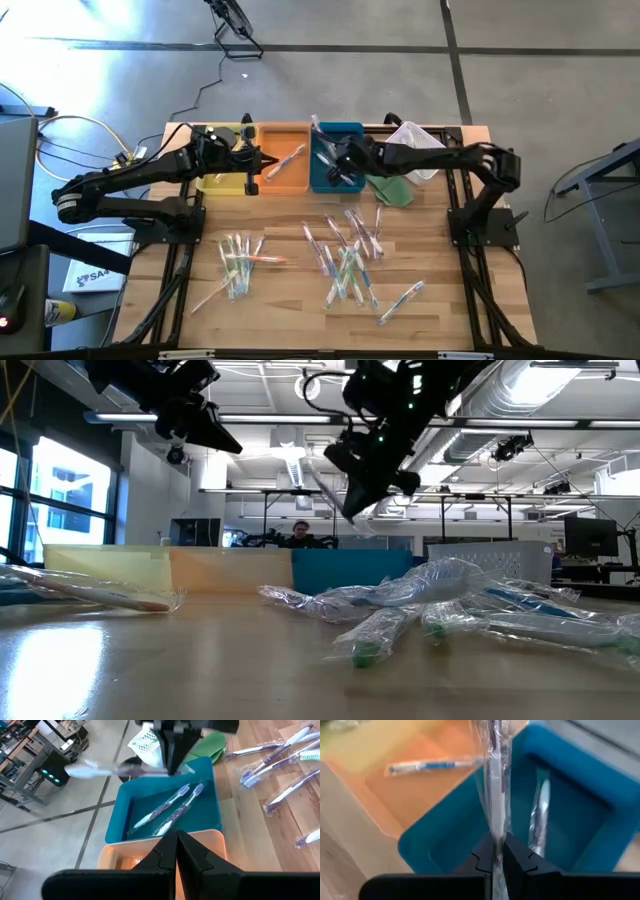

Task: Pick & Place Toothbrushes
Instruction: Put the purple toothbrush into the blue bin

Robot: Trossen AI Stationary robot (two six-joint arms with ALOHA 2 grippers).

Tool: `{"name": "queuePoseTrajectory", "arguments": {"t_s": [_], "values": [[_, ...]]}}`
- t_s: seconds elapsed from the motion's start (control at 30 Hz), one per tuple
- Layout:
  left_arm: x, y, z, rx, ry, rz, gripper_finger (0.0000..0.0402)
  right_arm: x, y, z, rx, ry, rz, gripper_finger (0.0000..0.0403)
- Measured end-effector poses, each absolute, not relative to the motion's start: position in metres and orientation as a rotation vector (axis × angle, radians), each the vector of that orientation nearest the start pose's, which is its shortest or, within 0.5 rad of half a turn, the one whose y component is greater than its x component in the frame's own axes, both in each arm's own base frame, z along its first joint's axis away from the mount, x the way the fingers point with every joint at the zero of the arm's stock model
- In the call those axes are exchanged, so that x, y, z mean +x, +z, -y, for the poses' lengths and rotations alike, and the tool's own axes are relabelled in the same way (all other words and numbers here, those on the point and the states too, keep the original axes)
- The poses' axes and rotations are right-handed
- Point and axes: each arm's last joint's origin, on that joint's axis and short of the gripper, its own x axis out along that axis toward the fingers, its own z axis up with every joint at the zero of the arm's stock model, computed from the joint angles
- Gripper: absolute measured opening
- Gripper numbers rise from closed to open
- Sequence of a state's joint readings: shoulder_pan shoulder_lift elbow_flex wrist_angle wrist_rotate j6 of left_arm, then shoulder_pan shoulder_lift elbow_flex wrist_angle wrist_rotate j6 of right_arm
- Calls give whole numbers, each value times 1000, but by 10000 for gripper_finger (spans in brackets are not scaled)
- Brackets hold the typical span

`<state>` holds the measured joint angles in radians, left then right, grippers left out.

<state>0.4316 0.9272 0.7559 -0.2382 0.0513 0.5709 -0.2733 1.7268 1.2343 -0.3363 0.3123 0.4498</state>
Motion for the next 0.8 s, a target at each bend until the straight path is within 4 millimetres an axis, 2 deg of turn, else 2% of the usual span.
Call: {"name": "queuePoseTrajectory", "arguments": {"t_s": [0.33, 0.8], "values": [[184, 294, -83, 458, 249, -494, 6, 356, 197, 126, 503, -730, -815, 9], [184, 294, -83, 457, 249, -494, 6, 343, 187, 136, 606, -743, -937, 9]]}}
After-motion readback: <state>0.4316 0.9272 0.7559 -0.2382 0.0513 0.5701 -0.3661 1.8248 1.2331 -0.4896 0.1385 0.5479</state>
